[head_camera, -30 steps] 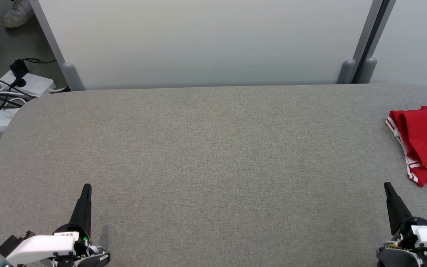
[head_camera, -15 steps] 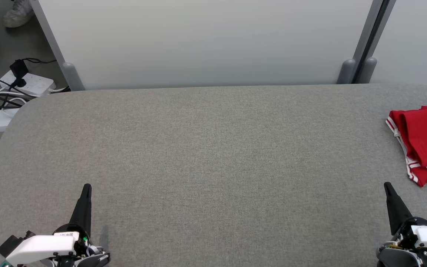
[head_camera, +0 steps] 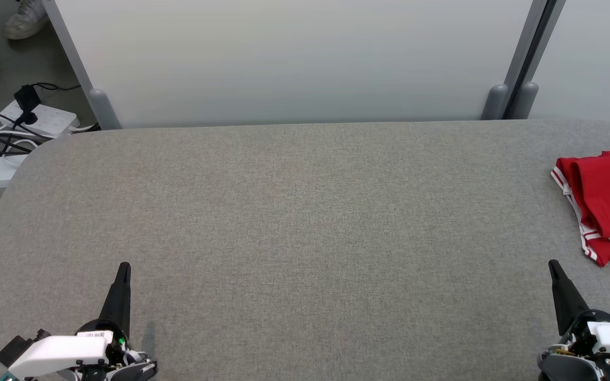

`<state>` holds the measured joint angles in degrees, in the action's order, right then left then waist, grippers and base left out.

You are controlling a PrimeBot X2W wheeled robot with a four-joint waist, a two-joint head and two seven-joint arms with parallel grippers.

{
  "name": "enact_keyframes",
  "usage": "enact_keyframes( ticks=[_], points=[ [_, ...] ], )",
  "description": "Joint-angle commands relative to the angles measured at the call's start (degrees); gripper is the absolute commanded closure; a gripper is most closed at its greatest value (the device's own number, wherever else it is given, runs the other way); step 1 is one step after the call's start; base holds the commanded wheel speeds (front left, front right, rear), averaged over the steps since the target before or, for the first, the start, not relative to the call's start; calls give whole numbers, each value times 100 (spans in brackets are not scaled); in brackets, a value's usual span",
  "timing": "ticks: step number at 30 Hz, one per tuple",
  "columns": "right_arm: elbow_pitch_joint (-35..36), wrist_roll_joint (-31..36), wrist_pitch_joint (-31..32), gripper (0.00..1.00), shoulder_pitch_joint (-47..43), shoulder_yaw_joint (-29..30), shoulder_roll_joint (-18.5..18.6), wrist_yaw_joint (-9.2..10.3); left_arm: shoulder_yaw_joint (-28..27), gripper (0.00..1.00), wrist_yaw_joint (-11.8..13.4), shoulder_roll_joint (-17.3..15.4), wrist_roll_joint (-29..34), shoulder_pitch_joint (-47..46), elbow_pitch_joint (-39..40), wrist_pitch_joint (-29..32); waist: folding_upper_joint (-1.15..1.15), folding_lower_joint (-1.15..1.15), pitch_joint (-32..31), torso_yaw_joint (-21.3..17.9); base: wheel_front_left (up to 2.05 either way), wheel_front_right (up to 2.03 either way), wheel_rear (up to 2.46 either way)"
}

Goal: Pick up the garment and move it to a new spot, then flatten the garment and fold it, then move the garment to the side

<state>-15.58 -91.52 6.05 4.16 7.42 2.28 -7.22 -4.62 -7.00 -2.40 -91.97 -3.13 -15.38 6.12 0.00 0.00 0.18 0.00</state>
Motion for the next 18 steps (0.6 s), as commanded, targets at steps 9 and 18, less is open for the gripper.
enact_keyframes(
  ticks=[9,18],
  points=[
    [156,-66,43,100,202,-92,60,-26,-188,100,-48,-48,-21,-306,134,35,0,0,0,0,0,0,0],
    [156,-66,43,100,202,-92,60,-26,-188,100,-48,-48,-21,-306,134,35,0,0,0,0,0,0,0]
  ],
)
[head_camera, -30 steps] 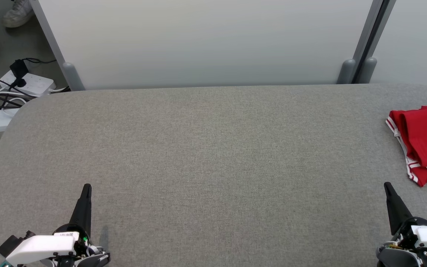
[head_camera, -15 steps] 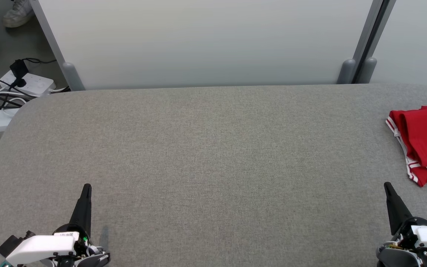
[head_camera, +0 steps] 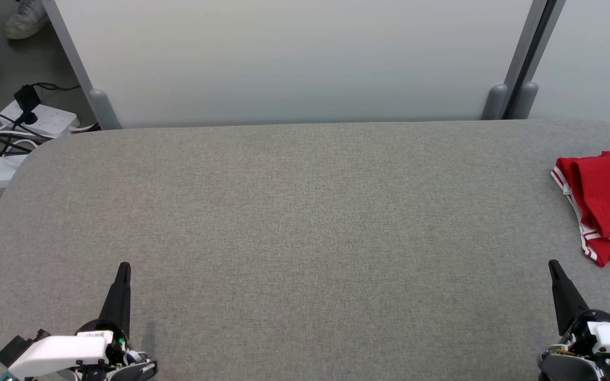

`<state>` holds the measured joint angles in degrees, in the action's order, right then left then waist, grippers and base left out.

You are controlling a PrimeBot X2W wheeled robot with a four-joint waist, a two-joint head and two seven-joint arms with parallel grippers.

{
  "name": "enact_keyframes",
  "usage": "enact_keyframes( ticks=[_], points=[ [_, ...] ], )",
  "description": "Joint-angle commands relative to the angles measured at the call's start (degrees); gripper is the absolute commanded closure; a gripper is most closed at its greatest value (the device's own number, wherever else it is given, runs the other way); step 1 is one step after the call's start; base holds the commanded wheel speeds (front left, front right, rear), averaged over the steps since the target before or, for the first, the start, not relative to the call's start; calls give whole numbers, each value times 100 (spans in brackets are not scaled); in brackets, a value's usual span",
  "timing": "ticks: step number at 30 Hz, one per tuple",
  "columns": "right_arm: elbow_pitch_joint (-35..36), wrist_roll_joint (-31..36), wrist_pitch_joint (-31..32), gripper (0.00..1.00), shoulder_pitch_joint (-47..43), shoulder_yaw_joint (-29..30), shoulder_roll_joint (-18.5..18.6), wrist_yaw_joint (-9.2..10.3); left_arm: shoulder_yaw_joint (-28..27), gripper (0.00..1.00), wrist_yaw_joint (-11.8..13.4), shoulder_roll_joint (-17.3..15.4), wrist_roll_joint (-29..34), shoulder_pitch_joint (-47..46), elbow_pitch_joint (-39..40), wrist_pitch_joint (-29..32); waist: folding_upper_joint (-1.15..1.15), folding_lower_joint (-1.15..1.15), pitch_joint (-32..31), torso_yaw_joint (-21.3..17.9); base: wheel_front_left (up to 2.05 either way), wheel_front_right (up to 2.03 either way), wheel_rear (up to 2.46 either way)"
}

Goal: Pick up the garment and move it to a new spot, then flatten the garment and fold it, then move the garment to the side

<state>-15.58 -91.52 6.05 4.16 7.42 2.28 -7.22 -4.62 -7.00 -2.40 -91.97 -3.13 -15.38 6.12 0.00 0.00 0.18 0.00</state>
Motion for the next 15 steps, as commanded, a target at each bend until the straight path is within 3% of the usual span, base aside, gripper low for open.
enact_keyframes(
  ticks=[1,15],
  points=[
    [156,-66,43,100,202,-92,60,-26,-188,100,-48,-48,-21,-306,134,35,0,0,0,0,0,0,0],
    [156,-66,43,100,202,-92,60,-26,-188,100,-48,-48,-21,-306,134,35,0,0,0,0,0,0,0]
  ],
)
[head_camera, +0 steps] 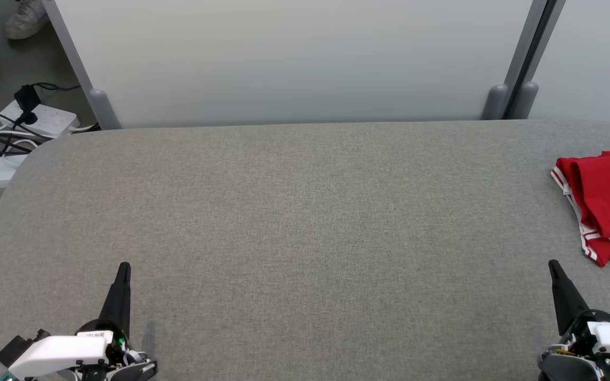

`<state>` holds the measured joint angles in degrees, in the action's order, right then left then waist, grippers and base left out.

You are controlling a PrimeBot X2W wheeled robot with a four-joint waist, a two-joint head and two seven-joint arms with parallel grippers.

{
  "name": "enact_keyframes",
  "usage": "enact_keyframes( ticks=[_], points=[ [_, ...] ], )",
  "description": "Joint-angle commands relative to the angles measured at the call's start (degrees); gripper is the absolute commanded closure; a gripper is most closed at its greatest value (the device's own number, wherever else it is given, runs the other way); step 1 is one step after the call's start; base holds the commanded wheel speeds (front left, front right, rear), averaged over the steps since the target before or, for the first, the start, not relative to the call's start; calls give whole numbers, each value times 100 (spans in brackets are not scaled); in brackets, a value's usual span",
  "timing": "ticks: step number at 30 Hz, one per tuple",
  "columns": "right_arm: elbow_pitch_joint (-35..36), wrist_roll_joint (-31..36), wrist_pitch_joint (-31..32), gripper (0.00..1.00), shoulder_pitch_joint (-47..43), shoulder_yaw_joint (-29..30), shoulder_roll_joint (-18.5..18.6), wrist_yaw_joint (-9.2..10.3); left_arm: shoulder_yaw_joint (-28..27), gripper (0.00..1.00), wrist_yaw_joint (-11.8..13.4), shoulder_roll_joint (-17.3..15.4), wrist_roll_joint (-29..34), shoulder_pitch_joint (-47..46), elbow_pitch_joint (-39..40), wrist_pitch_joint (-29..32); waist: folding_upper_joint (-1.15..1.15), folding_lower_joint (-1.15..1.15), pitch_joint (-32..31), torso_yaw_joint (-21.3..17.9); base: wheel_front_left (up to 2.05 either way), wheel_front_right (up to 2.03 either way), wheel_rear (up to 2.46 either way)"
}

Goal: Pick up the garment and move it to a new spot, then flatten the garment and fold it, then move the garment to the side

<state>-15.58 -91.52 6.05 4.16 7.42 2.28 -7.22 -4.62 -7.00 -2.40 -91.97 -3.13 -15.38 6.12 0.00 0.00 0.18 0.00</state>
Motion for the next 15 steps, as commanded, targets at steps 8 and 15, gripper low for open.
enact_keyframes(
  ticks=[8,15],
  points=[
    [156,-66,43,100,202,-92,60,-26,-188,100,-48,-48,-21,-306,134,35,0,0,0,0,0,0,0],
    [156,-66,43,100,202,-92,60,-26,-188,100,-48,-48,-21,-306,134,35,0,0,0,0,0,0,0]
  ],
)
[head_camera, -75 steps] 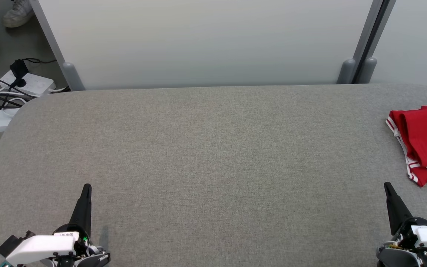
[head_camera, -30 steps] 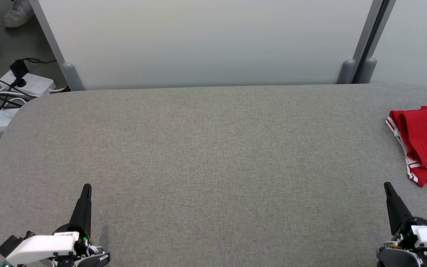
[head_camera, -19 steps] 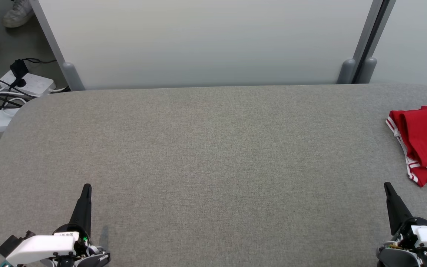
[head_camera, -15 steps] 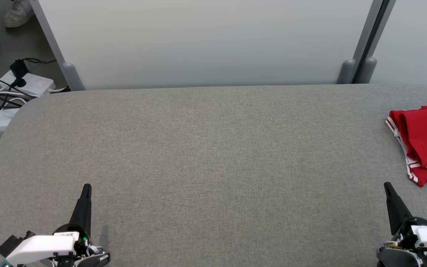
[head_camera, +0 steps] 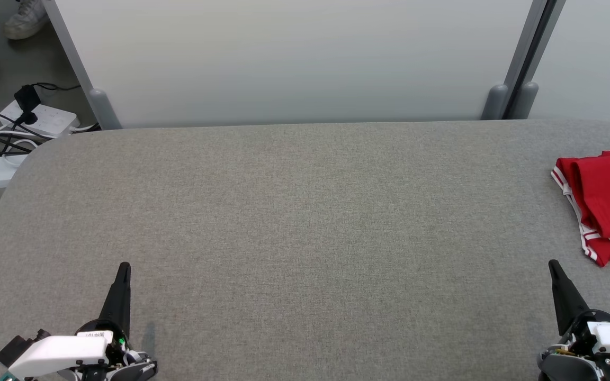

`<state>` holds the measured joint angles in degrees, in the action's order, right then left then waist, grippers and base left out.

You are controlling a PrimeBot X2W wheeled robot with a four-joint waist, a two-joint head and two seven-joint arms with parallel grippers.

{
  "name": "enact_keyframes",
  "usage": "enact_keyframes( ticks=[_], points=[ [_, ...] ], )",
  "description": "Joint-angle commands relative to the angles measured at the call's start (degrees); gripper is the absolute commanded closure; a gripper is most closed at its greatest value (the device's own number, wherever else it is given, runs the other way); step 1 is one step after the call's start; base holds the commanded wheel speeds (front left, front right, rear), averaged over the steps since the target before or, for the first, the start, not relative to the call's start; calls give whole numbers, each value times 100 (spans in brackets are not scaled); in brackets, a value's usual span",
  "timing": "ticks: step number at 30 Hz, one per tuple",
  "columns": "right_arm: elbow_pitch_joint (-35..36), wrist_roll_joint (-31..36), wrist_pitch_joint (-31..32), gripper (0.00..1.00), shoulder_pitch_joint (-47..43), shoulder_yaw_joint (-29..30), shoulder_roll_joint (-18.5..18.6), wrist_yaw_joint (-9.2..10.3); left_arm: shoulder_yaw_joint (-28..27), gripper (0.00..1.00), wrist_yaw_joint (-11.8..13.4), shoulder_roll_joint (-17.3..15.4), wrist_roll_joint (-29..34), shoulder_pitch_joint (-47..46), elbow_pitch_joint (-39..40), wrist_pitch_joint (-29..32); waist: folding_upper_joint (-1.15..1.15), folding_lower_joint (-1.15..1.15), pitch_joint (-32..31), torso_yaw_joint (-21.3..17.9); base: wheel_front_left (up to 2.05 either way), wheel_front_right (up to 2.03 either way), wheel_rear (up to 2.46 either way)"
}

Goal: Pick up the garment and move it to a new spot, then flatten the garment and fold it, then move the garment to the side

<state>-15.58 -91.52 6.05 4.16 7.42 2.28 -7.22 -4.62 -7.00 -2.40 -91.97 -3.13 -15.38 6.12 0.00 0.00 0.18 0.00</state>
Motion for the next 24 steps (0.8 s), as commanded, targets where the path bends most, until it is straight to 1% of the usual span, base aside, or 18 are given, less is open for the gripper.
enact_keyframes(
  ticks=[1,24],
  points=[
    [156,-66,43,100,202,-92,60,-26,-188,100,-48,-48,-21,-306,134,35,0,0,0,0,0,0,0],
    [156,-66,43,100,202,-92,60,-26,-188,100,-48,-48,-21,-306,134,35,0,0,0,0,0,0,0]
  ],
)
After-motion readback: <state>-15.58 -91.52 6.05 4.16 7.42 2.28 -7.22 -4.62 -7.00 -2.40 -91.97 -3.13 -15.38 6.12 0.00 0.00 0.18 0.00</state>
